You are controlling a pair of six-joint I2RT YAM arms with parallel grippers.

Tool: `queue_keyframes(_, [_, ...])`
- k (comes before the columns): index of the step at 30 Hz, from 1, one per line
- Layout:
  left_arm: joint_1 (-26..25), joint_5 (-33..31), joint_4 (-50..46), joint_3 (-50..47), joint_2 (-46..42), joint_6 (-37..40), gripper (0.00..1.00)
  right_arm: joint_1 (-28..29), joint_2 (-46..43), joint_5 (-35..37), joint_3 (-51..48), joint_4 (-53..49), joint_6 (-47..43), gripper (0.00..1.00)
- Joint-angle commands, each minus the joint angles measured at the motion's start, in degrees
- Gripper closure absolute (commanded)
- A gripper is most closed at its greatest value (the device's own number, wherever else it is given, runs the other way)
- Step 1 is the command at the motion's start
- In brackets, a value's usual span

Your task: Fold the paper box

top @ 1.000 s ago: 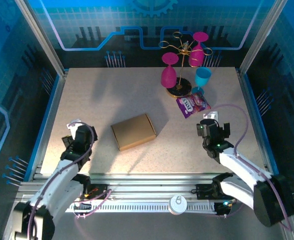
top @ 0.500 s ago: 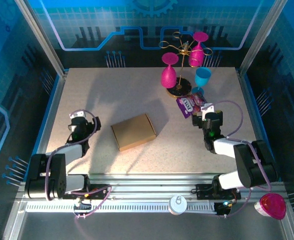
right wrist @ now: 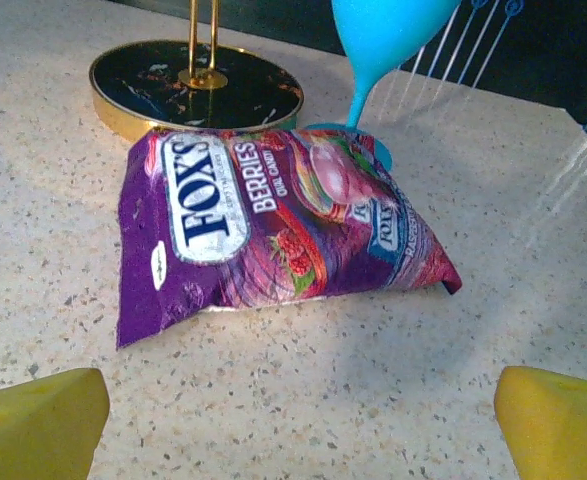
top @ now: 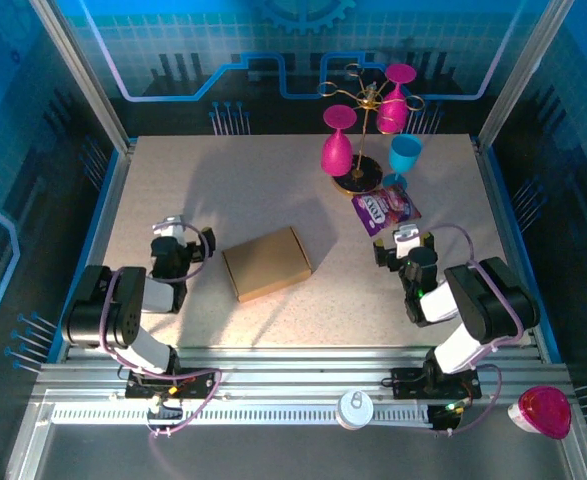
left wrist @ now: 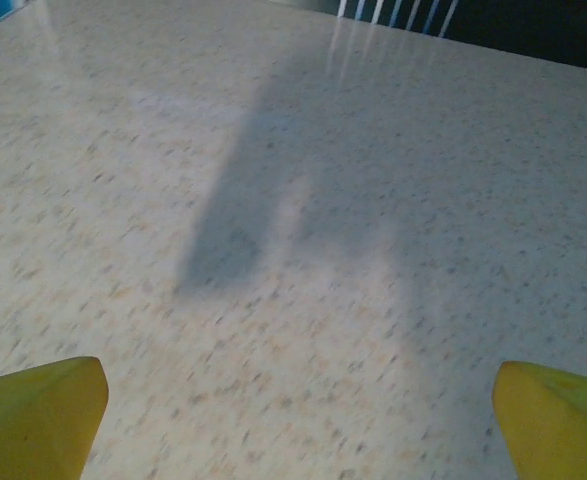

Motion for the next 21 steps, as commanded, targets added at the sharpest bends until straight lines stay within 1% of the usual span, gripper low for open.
queue_keyframes(1, [-0.55, 2.43, -0.93, 3.17, -0.47, 2.73, 0.01, -1.09, -2.33, 2.78, 4.62, -2.39, 1.1, 0.0])
queue_keyframes(2, [-0.51, 2.43, -1.54, 3.23, -0.69, 2.68, 0.01, -2.15, -2.7, 2.77, 7.12, -8.11, 2.6, 0.0])
queue_keyframes(3, [-0.51, 2.41, -0.9, 3.16, -0.47, 2.73, 0.01, -4.23, -3.13, -0.32, 9.45, -13.44, 4.34, 0.0])
queue_keyframes(4, [-0.51, 2.3, -1.25, 3.26, -0.54, 2.74, 0.01, -6.42, -3.82, -3.74, 9.8, -15.21, 6.09, 0.0])
queue_keyframes(5, [-0.59, 2.32, -1.36, 3.26, -0.52, 2.73, 0.01, -7.1, -3.93, -4.64, 9.33, -14.25, 6.6, 0.0])
queue_keyframes(7, [-0.66, 2.1, -1.34, 3.26, -0.55, 2.88, 0.01, -6.2, -3.69, -2.82, 9.26, -13.77, 5.98, 0.0])
queue_keyframes(10, [-0.94, 1.58, -1.3, 3.31, -0.55, 3.13, 0.01, -6.13, -3.62, -2.74, 9.26, -13.44, 5.76, 0.0])
queue_keyframes(14, [-1.05, 1.27, -1.43, 3.33, -0.55, 3.17, 0.01, -4.58, -3.48, -1.26, 7.26, -9.33, 4.34, 0.0])
queue_keyframes(15, [-1.11, 1.29, -1.43, 3.33, -0.55, 3.18, 0.01, -4.54, -3.27, -1.01, 8.19, -10.41, 4.37, 0.0])
queue_keyframes(16, [-1.07, 1.32, -1.43, 3.33, -0.5, 3.17, 0.01, -4.55, -3.3, -0.77, 9.65, -13.63, 4.6, 0.0])
queue_keyframes(17, [-1.05, 1.35, -1.34, 3.33, -0.55, 3.17, 0.01, -5.68, -3.6, -3.02, 9.64, -14.19, 5.28, 0.0])
queue_keyframes(19, [-1.08, 1.29, -1.43, 3.34, -0.55, 3.21, 0.01, -5.96, -3.63, -3.16, 9.61, -14.14, 5.56, 0.0])
queue_keyframes(21, [-1.01, 1.02, -0.9, 3.08, -0.55, 3.06, 0.01, -3.75, -3.29, -0.22, 7.86, -10.5, 3.81, 0.0])
